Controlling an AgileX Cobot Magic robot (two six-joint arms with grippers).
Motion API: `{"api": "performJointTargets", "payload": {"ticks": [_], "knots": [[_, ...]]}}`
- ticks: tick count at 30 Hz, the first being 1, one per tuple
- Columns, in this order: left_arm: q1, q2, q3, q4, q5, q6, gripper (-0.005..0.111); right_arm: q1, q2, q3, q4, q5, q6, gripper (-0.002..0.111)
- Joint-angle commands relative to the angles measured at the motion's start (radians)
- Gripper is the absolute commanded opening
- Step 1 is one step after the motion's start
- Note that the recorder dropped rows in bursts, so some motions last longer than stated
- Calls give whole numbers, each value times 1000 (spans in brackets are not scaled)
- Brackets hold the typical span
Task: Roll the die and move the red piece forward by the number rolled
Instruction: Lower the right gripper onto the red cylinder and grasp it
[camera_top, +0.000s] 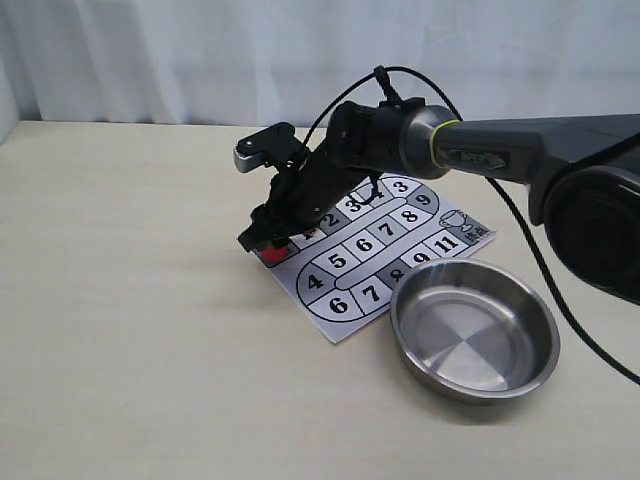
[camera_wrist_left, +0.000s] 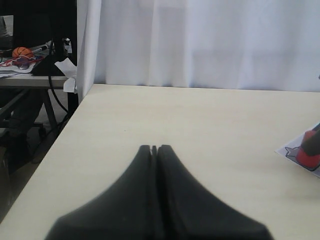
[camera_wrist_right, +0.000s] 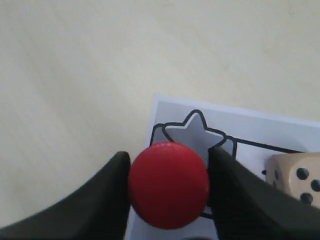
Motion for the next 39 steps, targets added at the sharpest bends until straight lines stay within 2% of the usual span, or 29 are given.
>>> {"api": "performJointTargets", "payload": {"ticks": [1, 2, 3, 7, 12, 23, 39], "knots": [[0, 0, 2, -4, -13, -4, 0, -1, -6, -3, -7, -9, -7, 16], [0, 0, 2, -4, -13, -4, 0, -1, -8, -3, -7, -9, -7, 7], [0, 0, 2, -4, -13, -4, 0, -1, -10, -3, -7, -9, -2, 4], [0, 0, 2, -4, -13, -4, 0, -1, -24, -3, -41, -9, 1, 4], [0, 0, 2, -4, -13, -4, 0, -5, -39, -3, -144, -2, 110, 4], [0, 0, 2, -4, -13, -4, 0, -81, -44, -3, -149, 93, 179, 4], [0, 0, 2, -4, -13, -4, 0, -80, -11, 5, -149, 46, 179, 4]]}}
